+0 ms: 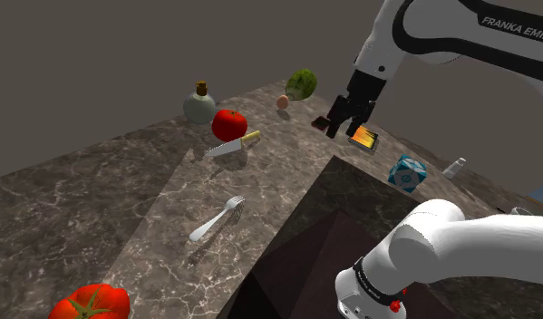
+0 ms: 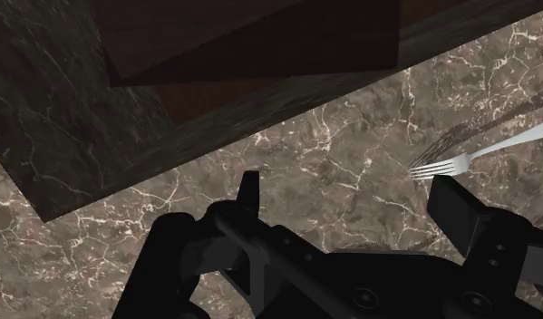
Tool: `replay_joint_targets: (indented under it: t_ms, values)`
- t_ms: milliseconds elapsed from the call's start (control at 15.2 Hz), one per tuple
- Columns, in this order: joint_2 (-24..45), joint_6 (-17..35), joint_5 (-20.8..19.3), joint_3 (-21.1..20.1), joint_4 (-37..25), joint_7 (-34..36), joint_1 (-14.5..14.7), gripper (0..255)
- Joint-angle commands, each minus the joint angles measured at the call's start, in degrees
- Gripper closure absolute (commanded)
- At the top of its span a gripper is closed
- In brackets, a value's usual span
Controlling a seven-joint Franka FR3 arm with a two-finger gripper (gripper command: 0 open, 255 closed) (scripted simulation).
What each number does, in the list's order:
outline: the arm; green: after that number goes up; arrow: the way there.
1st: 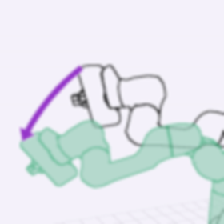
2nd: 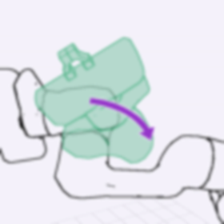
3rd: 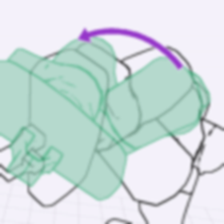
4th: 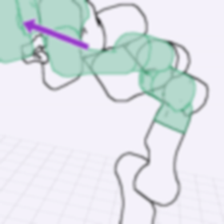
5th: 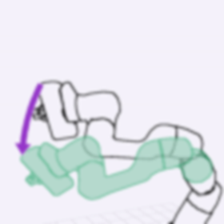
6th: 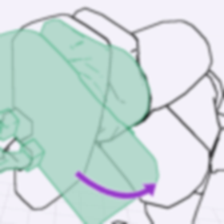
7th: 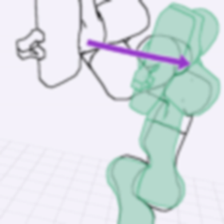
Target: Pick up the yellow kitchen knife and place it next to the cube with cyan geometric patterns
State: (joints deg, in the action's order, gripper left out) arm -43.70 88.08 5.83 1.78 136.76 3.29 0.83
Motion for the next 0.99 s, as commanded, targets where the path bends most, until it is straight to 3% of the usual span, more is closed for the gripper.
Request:
replay_joint_targets:
  t_ms: [0, 462, 924]
  values:
    - [0.0, 0.0, 0.0, 0.0, 0.0, 0.0, 0.0, 0]
    - [12.6, 6.1, 2.2, -12.0, -5.4, 21.3, -1.8, 0]
    - [30.2, 9.3, -1.5, -21.1, -16.4, 43.3, -4.3, 0]
